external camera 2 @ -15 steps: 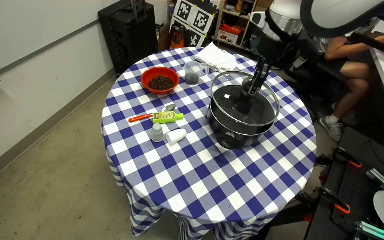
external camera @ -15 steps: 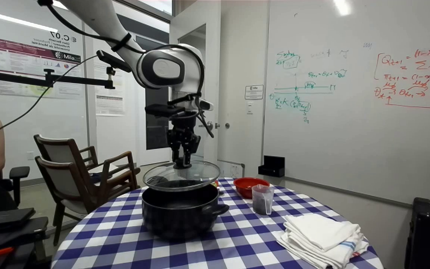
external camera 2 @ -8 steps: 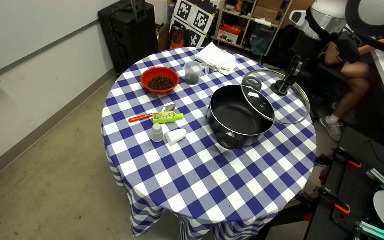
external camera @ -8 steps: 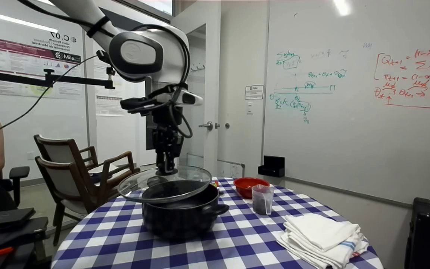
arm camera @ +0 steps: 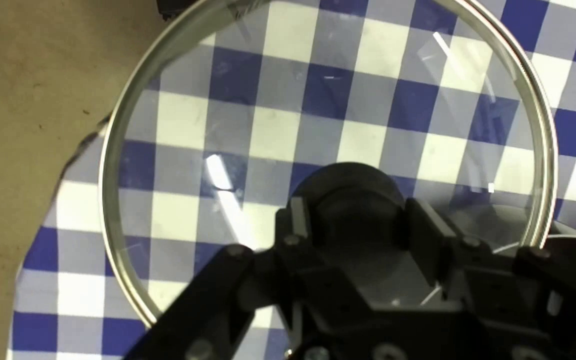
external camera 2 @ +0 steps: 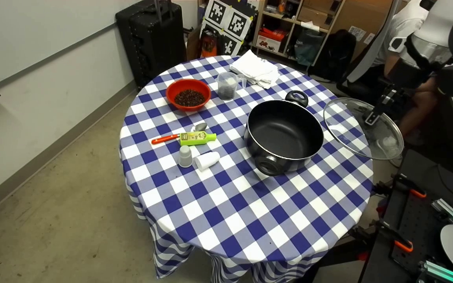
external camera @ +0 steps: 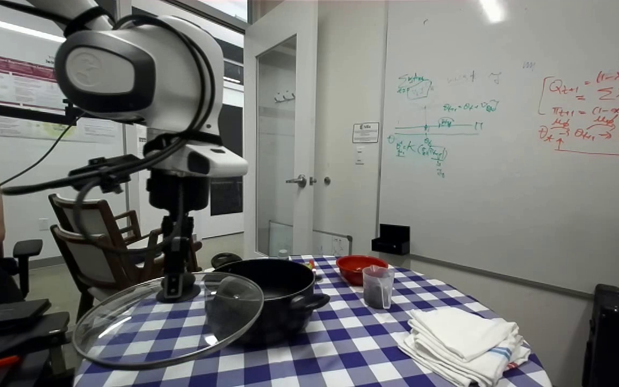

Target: Pick up the lid and put it on the table

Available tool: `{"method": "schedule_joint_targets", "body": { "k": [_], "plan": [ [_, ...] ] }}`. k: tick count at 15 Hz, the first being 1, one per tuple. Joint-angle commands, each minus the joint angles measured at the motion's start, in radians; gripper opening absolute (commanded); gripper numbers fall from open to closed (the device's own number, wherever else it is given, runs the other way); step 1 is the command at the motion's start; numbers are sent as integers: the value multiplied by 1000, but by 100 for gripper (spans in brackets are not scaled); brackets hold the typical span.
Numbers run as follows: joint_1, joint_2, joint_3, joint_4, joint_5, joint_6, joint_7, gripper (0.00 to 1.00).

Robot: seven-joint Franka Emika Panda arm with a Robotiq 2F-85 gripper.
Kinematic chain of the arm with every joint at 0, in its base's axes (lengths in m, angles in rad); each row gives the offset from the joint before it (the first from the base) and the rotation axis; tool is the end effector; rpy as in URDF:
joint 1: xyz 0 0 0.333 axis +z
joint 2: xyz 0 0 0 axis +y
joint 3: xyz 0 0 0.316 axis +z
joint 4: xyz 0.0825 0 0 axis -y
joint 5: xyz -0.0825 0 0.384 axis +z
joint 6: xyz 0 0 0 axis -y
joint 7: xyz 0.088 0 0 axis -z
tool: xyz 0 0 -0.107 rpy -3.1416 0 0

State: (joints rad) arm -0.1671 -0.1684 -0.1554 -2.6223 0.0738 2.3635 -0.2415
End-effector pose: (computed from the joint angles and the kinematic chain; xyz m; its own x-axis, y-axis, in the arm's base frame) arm 0.3933 -0.1286 0.2987 0.9889 -0.1284 -0.0747 -0.1351 -0.9864 -0.0931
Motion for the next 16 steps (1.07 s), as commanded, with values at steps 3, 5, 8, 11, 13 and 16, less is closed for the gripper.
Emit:
{"method": "schedule_joint_targets", "body": {
  "k": [3,5,8,11,13,16],
  "plan": [
    [-66,-25,-51,-148,-14,178,180,25],
    [-76,43,-64,-138,16,267,229,25],
    [-82,104,-78,-140,44,362,277,25],
    [-74,176,-81,-106,100,422,275,25],
    [-64,213,-68,-84,189,456,235,25],
    [-65,270,-32,-37,285,473,198,25]
  ]
}}
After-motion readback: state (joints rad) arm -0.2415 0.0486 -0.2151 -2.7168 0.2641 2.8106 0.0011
